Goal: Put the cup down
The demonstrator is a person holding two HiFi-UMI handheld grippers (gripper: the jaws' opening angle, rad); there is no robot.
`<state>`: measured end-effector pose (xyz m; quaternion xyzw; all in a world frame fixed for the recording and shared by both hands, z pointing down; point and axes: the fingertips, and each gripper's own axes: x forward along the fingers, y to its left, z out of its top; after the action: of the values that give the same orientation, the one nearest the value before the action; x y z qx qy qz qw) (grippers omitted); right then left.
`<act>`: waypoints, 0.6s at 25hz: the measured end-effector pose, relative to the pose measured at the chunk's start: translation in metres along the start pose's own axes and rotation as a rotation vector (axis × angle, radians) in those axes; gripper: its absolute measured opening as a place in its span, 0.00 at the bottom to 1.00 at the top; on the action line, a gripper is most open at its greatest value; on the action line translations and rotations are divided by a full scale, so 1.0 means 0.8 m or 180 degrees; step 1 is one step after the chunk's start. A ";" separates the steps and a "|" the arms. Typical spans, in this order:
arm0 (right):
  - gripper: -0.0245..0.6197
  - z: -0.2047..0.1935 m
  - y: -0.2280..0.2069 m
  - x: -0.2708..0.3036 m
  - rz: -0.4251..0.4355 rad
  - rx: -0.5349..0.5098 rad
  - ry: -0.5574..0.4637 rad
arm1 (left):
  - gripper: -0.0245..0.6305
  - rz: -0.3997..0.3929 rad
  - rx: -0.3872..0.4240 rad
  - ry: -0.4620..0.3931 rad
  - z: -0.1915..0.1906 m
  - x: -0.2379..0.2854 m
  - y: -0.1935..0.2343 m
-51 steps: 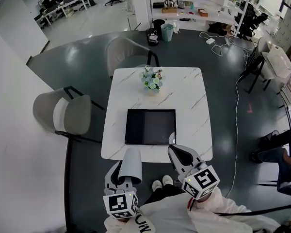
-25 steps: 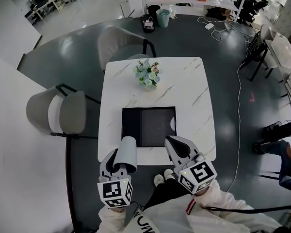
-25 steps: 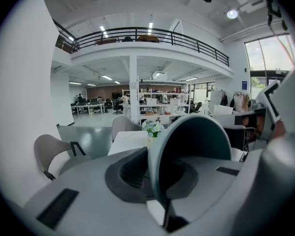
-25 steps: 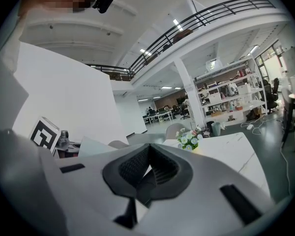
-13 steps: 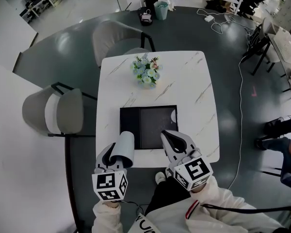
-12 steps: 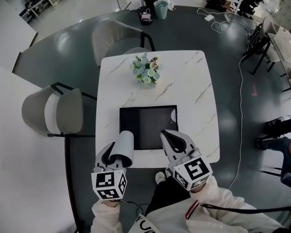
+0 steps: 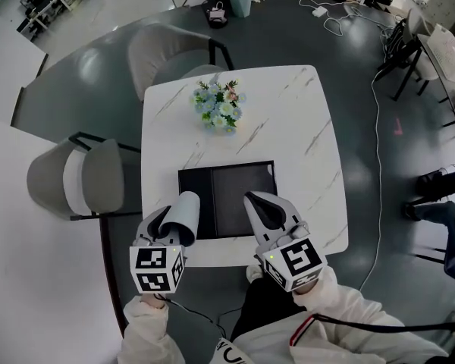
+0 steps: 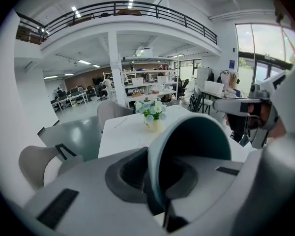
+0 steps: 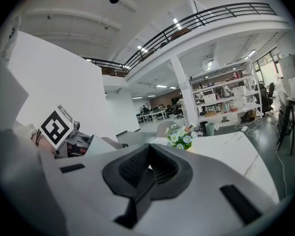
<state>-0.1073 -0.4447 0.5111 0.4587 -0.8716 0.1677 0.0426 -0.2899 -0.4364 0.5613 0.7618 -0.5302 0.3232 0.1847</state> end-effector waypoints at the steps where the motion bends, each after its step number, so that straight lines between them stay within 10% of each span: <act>1: 0.05 0.000 -0.003 0.003 -0.0018 -0.0010 -0.0008 | 0.08 -0.0031 0.0009 0.0045 -0.001 0.008 0.002; 15: 0.05 -0.009 -0.030 0.042 -0.0161 -0.0112 -0.0045 | 0.08 -0.0284 0.0234 0.0549 -0.012 0.089 0.024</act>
<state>-0.1078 -0.4811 0.5319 0.4809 -0.8628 0.1480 0.0488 -0.2946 -0.4864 0.6161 0.7603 -0.4656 0.3982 0.2158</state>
